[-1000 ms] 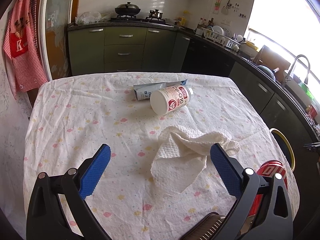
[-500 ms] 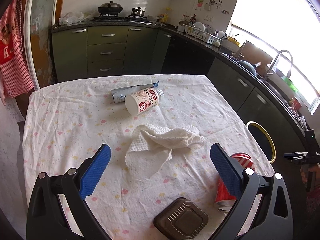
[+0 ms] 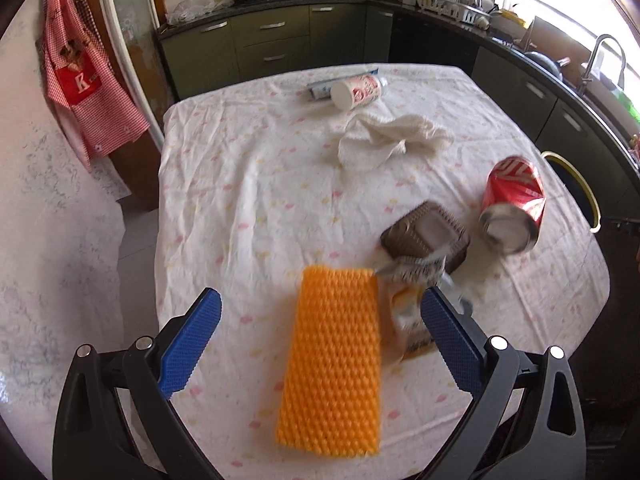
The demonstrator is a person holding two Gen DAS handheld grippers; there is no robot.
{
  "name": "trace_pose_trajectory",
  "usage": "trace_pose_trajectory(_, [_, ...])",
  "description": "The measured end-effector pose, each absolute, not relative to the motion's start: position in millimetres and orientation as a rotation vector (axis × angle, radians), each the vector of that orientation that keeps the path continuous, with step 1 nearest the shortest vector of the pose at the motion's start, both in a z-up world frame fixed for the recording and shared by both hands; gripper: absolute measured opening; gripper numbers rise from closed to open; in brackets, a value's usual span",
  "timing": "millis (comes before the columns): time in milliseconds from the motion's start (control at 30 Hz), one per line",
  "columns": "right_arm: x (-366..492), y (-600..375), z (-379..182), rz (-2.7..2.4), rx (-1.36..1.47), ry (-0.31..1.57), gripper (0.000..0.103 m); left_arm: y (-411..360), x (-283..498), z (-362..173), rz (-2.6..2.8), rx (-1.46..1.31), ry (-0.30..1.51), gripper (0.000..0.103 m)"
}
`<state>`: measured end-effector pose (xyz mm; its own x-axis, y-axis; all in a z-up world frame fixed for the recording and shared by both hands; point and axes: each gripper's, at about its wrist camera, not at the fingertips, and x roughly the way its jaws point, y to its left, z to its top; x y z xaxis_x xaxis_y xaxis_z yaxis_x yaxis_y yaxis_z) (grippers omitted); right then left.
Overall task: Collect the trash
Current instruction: 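Lower the left gripper onto the orange foam net sleeve and grasp it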
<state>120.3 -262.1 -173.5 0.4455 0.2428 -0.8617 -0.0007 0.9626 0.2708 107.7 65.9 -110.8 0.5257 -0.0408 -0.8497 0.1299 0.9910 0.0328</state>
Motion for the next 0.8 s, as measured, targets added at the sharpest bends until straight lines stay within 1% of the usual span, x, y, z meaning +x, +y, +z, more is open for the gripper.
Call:
trace_pose_trajectory(200, [113.6,-249.7,-167.3,0.19,0.229,1.077,0.081,60.0,89.2,-150.1,-0.1,0.13,1.096,0.098])
trace_pose_trajectory(367, [101.9,-246.2,-166.0,0.208,0.234,1.068,0.081,56.1,92.0,-164.2,-0.109,0.138,1.112,0.098])
trace_pose_trajectory(400, [99.9,-246.6,-166.3,0.206,0.237,1.066,0.082,54.9,93.1,-165.0,-0.109,0.149,1.112,0.097])
trace_pose_trajectory(467, [96.5,-248.1,-167.2,0.205,0.244,1.067,0.082,53.3,93.8,-166.3,-0.11,0.164,1.114,0.088])
trace_pose_trajectory(533, [94.4,-249.7,-167.6,0.2,0.251,1.066,0.082,55.1,95.5,-166.2,-0.115,0.145,1.121,0.073])
trace_pose_trajectory(567, [93.8,-250.8,-167.7,0.198,0.257,1.065,0.082,57.1,96.8,-165.7,-0.119,0.129,1.124,0.068])
trace_pose_trajectory(600, [93.7,-251.3,-167.8,0.197,0.259,1.065,0.082,58.7,96.5,-165.3,-0.121,0.113,1.127,0.057])
trace_pose_trajectory(667, [93.7,-251.6,-167.9,0.198,0.261,1.065,0.082,62.1,94.7,-162.2,-0.124,0.094,1.112,0.05])
trace_pose_trajectory(733, [93.6,-250.6,-168.2,0.2,0.258,1.065,0.082,65.4,91.6,-156.4,-0.131,0.082,1.085,0.035])
trace_pose_trajectory(767, [93.6,-249.8,-168.1,0.203,0.258,1.064,0.082,67.2,90.0,-152.5,-0.133,0.074,1.072,0.031])
trace_pose_trajectory(800, [93.4,-248.5,-168.0,0.206,0.257,1.063,0.082,69.3,88.1,-148.4,-0.134,0.065,1.058,0.024])
